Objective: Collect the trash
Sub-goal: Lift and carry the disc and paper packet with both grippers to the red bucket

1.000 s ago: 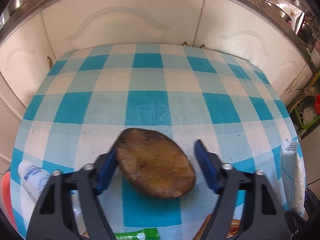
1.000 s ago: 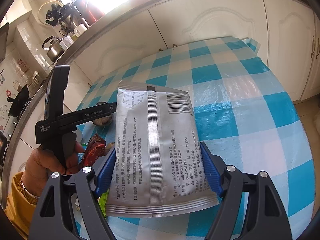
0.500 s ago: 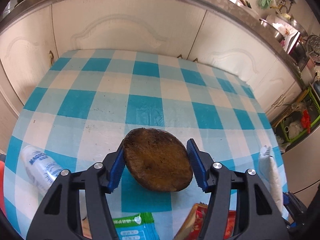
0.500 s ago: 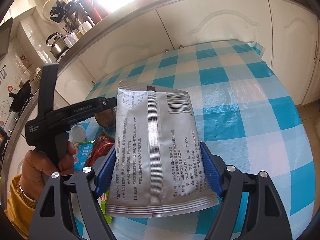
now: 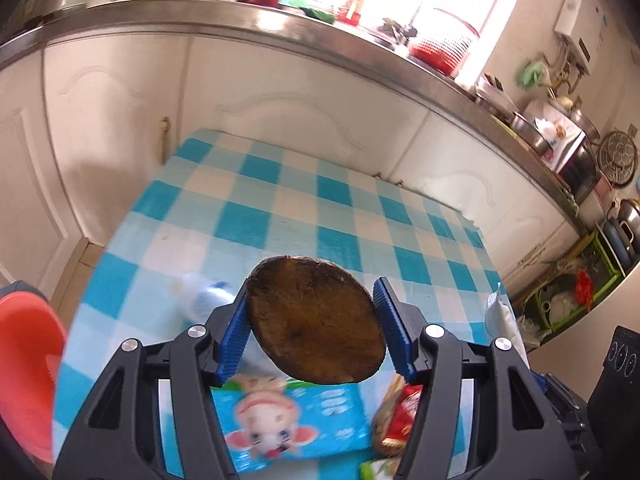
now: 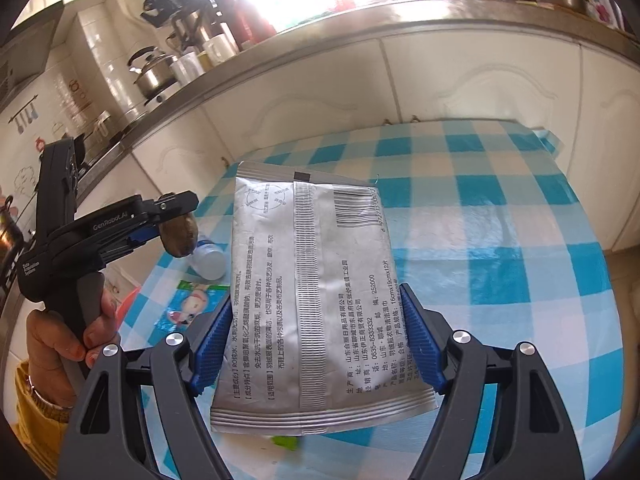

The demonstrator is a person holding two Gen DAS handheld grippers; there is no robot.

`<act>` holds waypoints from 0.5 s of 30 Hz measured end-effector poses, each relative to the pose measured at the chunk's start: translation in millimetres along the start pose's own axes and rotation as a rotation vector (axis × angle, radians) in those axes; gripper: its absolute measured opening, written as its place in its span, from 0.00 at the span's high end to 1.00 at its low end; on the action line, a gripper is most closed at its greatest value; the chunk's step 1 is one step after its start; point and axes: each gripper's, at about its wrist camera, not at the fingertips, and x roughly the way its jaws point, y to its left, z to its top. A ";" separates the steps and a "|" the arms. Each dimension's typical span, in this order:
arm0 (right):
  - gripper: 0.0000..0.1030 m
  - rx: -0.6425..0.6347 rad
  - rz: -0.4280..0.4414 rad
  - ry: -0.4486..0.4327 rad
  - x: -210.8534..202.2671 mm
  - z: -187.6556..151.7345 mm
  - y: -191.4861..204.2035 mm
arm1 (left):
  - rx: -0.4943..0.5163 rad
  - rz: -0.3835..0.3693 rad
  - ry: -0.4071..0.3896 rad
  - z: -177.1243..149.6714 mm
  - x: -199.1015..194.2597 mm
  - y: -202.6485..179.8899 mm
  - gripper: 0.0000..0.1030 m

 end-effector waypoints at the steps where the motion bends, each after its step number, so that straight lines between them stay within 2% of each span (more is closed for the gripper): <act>1: 0.26 -0.017 0.007 0.002 0.3 1.2 7.8 | -0.011 0.009 -0.006 -1.5 -6.3 8.7 0.42; 7: 0.26 -0.132 0.076 0.033 11.3 6.9 67.6 | -0.103 0.112 -0.049 -20.2 -57.3 83.7 0.42; 15: 0.26 -0.306 0.222 0.149 55.5 -0.1 170.1 | -0.282 0.285 -0.067 -54.2 -103.1 197.0 0.42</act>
